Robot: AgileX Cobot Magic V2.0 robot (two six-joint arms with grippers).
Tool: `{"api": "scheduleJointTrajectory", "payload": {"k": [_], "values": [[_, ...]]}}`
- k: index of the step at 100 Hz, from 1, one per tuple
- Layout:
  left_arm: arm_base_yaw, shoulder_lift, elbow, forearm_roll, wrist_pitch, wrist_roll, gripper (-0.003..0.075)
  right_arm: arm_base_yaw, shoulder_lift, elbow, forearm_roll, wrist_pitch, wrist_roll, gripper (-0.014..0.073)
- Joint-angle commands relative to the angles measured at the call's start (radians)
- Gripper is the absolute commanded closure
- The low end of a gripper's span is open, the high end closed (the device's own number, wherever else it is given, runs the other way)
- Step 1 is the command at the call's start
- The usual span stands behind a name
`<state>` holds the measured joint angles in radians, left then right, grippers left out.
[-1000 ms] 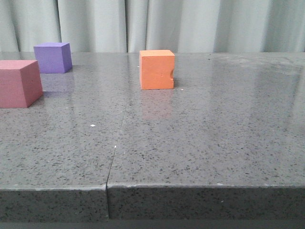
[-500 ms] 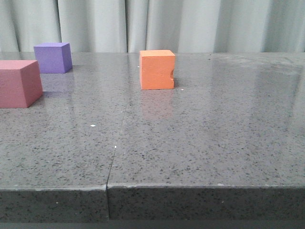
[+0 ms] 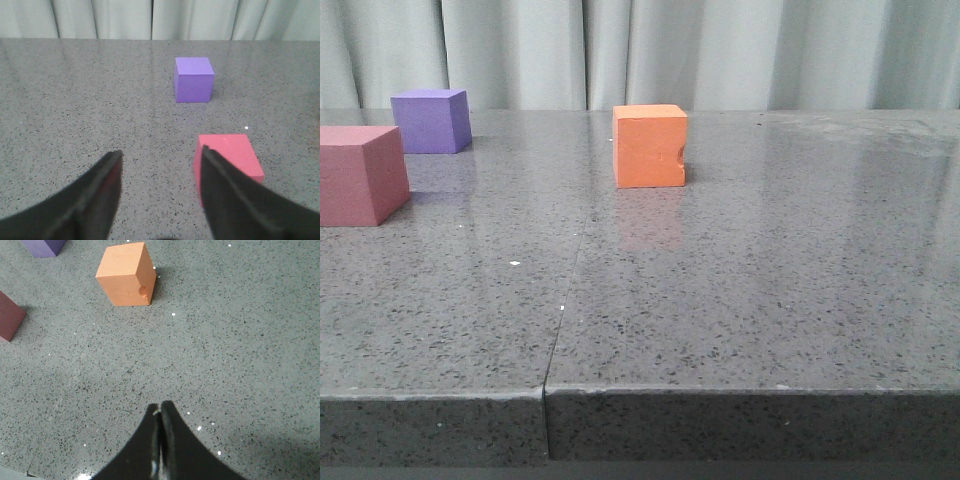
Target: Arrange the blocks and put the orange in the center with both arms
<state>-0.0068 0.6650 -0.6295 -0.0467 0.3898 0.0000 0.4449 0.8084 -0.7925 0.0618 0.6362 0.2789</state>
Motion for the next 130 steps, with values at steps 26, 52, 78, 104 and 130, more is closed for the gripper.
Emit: {"api": "scheduleJointTrajectory", "payload": {"k": [26, 52, 78, 104, 130], "values": [[0.002, 0.263, -0.297, -0.009, 0.094, 0.0, 0.011, -0.004, -0.006, -0.027, -0.005, -0.061, -0.01, 0.0651], [-0.058, 0.463, -0.52, -0.041, 0.177, 0.188, 0.0111, -0.004, -0.006, -0.027, -0.005, -0.061, -0.01, 0.0651], [-0.211, 0.664, -0.763, -0.099, 0.275, 0.387, 0.0111, -0.004, -0.006, -0.027, -0.005, -0.061, -0.01, 0.0651], [-0.324, 0.854, -0.966, -0.316, 0.433, 0.685, 0.0111, -0.004, -0.006, -0.027, -0.005, -0.061, -0.01, 0.0651], [-0.384, 1.012, -1.119, -0.468, 0.581, 0.959, 0.0111, -0.004, -0.006, -0.027, -0.005, -0.061, -0.01, 0.0651]]}}
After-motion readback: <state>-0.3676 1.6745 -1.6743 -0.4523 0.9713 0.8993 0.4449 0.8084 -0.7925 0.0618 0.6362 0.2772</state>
